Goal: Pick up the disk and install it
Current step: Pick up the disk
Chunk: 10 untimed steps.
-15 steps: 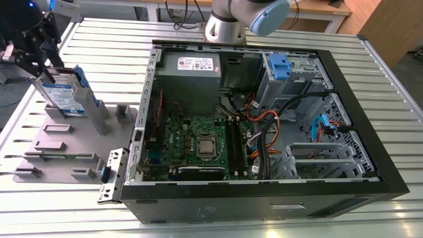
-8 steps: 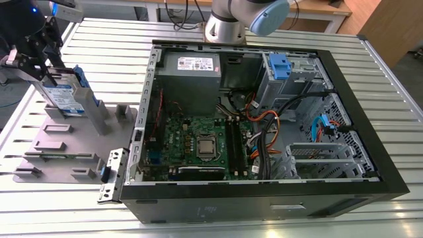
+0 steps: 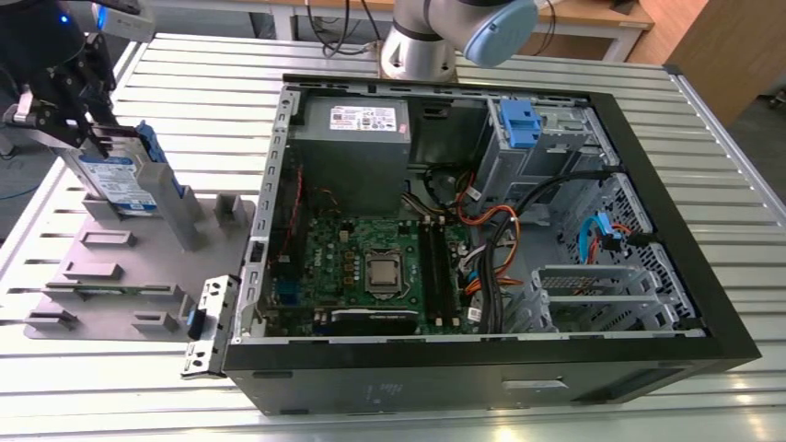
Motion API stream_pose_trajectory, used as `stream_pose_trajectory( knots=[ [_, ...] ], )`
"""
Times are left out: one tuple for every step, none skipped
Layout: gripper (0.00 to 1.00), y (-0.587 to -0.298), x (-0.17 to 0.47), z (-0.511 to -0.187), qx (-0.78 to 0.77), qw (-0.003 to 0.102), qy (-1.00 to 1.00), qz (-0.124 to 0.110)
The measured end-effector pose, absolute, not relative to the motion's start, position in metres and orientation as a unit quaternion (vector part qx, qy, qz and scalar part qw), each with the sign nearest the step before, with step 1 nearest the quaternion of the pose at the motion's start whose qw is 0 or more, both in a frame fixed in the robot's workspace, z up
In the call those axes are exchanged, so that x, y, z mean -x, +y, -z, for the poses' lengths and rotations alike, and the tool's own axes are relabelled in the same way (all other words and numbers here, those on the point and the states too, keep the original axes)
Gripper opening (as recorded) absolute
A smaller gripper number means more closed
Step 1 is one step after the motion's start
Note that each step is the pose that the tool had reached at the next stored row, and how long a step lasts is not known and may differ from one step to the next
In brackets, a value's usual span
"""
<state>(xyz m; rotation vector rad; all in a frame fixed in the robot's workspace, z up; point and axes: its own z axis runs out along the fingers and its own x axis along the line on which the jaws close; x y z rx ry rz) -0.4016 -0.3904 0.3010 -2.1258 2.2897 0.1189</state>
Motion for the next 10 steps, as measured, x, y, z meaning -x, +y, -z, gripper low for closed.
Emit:
stream_pose_trajectory(
  knots=[
    [0.45,-0.3904,0.4016,-0.3010,0.680,0.007,0.732,-0.038],
    [0.45,-0.3905,0.4016,-0.3010,0.680,0.007,0.732,-0.038],
    [0.45,-0.3904,0.4016,-0.3009,0.680,0.008,0.732,-0.038],
    [0.45,-0.3904,0.4016,-0.3009,0.680,0.007,0.732,-0.038],
    [0.45,-0.3904,0.4016,-0.3009,0.680,0.007,0.732,-0.038],
    [0.45,-0.3905,0.4016,-0.3009,0.680,0.007,0.732,-0.038],
    [0.44,-0.3904,0.4016,-0.3008,0.680,0.007,0.732,-0.038],
    [0.44,-0.3905,0.4016,-0.3008,0.680,0.007,0.732,-0.038],
    [0.36,-0.3904,0.4016,-0.3008,0.680,0.007,0.732,-0.038],
    [0.36,-0.3904,0.4016,-0.3008,0.680,0.007,0.732,-0.038]
  ],
)
